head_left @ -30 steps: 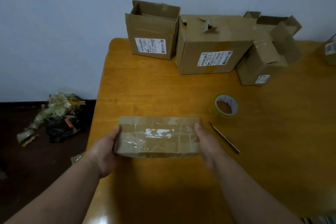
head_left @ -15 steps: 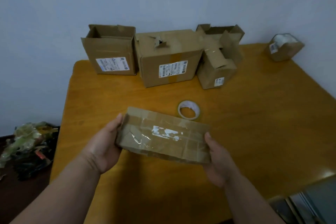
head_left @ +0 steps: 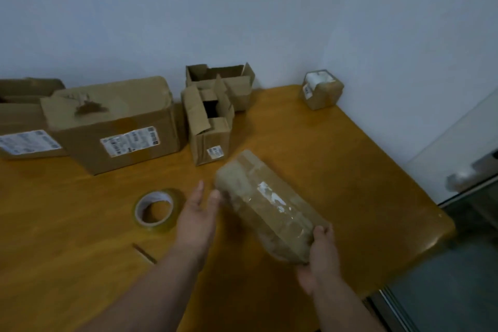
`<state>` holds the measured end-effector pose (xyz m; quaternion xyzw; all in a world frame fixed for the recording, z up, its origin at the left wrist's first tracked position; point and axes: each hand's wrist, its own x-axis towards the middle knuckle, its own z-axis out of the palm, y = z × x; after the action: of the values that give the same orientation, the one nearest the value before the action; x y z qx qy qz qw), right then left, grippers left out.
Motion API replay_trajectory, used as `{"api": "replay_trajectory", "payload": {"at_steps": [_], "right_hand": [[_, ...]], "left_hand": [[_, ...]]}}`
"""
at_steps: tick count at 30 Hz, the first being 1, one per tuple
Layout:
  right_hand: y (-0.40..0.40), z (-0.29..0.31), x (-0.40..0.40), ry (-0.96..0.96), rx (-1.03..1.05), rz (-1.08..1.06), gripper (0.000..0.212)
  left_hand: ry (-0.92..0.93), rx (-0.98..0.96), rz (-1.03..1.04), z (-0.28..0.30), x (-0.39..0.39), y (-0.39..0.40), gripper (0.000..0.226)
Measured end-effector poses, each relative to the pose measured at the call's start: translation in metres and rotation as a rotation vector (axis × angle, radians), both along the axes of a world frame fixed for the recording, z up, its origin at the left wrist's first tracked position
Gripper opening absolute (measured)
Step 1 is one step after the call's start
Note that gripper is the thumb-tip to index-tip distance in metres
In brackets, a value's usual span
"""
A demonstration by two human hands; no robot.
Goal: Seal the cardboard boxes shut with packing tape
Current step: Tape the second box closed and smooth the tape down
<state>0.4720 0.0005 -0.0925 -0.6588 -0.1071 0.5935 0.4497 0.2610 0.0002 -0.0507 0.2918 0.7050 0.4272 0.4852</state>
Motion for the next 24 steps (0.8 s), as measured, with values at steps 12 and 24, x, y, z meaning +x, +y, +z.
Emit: {"api": "replay_trajectory", "payload": {"at_steps": [12,24], "right_hand": [[0.092,-0.022,0.046,-0.324,-0.016,0.242,0.087],[0.240,-0.026,0.177,-0.561,0.111,0.209,0.044]], "left_hand": [[-0.078,-0.165,-0.506,-0.028,0.097,0.098,0.073],[0.078,-0.128,-0.586,-0.050,0.245,0.252,0.073]]}}
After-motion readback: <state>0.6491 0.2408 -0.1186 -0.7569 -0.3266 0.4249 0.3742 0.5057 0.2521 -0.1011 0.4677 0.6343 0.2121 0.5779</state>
